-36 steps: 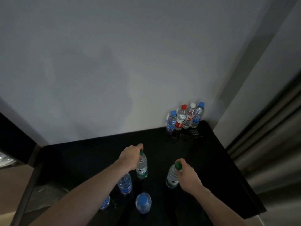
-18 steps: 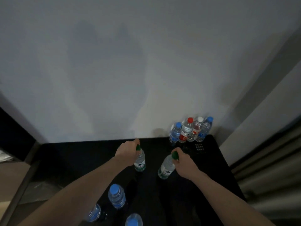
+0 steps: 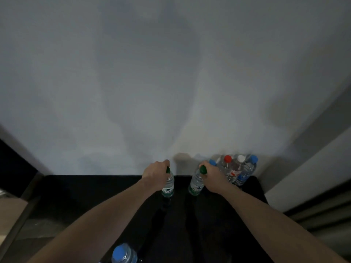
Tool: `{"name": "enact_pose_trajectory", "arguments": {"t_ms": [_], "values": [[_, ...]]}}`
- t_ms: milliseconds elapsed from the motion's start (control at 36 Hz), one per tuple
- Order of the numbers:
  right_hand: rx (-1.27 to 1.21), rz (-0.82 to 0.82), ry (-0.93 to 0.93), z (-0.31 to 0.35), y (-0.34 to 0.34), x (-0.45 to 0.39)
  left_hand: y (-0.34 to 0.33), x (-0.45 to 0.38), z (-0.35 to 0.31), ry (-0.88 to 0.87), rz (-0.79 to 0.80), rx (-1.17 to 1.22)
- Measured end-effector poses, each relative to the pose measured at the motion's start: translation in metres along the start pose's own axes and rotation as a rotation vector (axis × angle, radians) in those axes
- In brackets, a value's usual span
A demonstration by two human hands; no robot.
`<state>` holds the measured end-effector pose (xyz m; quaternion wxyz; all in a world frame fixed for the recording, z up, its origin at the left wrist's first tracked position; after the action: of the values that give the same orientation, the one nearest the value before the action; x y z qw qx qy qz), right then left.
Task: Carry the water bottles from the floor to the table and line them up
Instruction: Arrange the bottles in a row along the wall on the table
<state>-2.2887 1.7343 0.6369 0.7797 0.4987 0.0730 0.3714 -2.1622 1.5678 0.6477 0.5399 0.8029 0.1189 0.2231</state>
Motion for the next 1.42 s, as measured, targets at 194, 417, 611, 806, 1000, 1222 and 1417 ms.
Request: {"name": "enact_pose_trajectory", "arguments": {"t_ms": [194,417,611,806,1000,1222,1417], "values": [[0.064,0.025,-0.009,-0.001,0.009,-0.036,-0.006,-0.028,-0.009,-0.002,0.011,-0.041],[0.058,0.069,-0.051,-0.015,0.004,-0.071,-0.013,-0.056,-0.025,-0.066,0.018,-0.112],[0.108,0.06,-0.012,-0.02,0.0,-0.09,-0.018,-0.078,-0.037,-0.086,0.021,-0.113],[0.165,0.039,0.035,-0.026,-0.01,-0.099,-0.021,-0.095,-0.047,-0.098,-0.031,-0.051],[0.118,-0.083,0.075,-0.023,0.002,-0.1,-0.024,-0.107,-0.06,-0.129,-0.077,-0.021],[0.055,-0.111,0.126,-0.02,0.013,-0.103,-0.029,-0.11,-0.069,-0.161,-0.128,0.041],[0.058,-0.137,0.1,-0.018,0.014,-0.097,-0.028,-0.109,-0.061,-0.115,-0.126,0.169]]}}
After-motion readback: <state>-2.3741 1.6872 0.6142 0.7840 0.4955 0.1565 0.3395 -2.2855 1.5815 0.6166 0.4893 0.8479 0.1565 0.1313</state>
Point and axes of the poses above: each hand's wrist, its own x-axis away from the middle knuckle, its own y-axis out of the back of the hand, z = x × y, the point moved 9 cm from there along -x, towards the middle knuckle, and after that the axes turned 4 degrees about -y, right-handed, at the moved point
